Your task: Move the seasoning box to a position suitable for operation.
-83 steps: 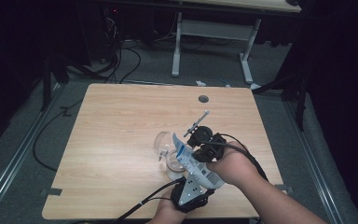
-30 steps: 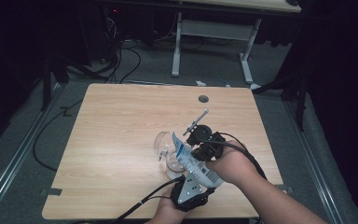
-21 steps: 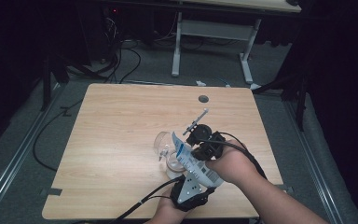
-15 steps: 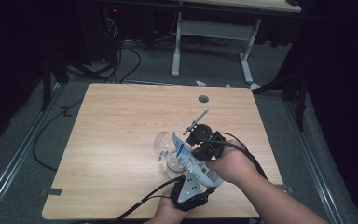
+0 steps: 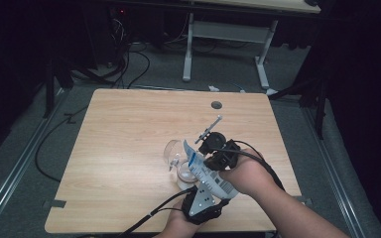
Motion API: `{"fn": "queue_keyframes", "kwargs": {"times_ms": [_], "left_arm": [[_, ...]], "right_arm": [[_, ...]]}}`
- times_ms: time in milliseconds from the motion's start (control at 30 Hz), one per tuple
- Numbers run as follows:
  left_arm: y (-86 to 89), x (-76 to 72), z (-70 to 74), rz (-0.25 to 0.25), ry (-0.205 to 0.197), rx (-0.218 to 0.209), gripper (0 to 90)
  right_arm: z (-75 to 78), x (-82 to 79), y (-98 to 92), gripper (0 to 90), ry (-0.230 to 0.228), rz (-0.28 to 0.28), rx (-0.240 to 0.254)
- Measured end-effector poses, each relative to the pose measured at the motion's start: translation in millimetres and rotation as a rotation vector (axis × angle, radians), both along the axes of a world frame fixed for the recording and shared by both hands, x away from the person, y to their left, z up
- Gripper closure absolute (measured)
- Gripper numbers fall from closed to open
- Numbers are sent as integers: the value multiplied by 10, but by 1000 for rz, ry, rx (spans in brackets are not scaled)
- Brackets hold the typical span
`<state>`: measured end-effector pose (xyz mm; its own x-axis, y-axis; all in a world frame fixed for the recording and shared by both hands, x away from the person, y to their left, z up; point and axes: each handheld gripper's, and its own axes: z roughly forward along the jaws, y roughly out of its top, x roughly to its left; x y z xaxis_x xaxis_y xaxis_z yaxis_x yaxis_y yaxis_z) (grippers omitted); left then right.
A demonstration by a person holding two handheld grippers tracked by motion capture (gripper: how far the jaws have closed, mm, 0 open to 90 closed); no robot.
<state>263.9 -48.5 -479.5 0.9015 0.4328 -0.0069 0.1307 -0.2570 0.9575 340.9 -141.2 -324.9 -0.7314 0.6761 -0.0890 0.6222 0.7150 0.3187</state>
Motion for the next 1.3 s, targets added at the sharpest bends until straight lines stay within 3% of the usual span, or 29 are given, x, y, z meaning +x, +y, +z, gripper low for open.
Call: {"fn": "queue_keyframes", "kwargs": {"times_ms": [1300], "left_arm": [[10,9,16,2,4,-10,619]], "right_arm": [[5,19,23,900,-1,8,-4]]}}
